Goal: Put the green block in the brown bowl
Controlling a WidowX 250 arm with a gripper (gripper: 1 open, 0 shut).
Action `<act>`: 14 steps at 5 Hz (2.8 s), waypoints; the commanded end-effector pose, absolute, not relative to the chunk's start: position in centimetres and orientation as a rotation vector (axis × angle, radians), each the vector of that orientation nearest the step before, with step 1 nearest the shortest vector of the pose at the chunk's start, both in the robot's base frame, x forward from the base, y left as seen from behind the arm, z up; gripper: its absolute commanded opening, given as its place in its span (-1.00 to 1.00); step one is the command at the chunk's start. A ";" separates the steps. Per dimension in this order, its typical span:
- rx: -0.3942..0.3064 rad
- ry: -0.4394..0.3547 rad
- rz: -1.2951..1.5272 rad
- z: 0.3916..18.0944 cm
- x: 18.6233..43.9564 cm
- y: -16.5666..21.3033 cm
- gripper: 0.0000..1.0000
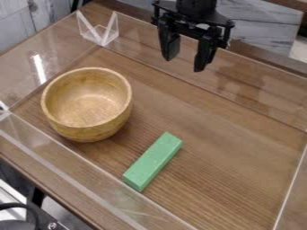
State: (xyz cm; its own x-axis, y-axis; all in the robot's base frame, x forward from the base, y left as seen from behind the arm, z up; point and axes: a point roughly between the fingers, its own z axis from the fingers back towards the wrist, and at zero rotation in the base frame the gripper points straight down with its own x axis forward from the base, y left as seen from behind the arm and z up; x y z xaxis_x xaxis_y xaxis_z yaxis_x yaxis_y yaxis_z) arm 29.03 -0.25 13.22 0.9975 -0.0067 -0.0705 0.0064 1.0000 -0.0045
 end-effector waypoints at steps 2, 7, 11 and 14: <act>0.005 0.116 -0.280 9.8 21.4 -0.4 1.00; 0.060 -0.016 -0.449 6.0 20.4 -0.5 1.00; 0.029 -0.032 -0.428 3.6 20.9 -0.9 -1.00; -0.018 0.002 -0.378 3.4 20.2 -1.3 -1.00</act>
State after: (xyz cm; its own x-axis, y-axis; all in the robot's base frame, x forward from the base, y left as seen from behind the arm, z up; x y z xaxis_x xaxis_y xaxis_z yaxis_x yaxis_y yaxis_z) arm 19.40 -1.43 2.41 0.9255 -0.3764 -0.0425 0.3753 0.9263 -0.0319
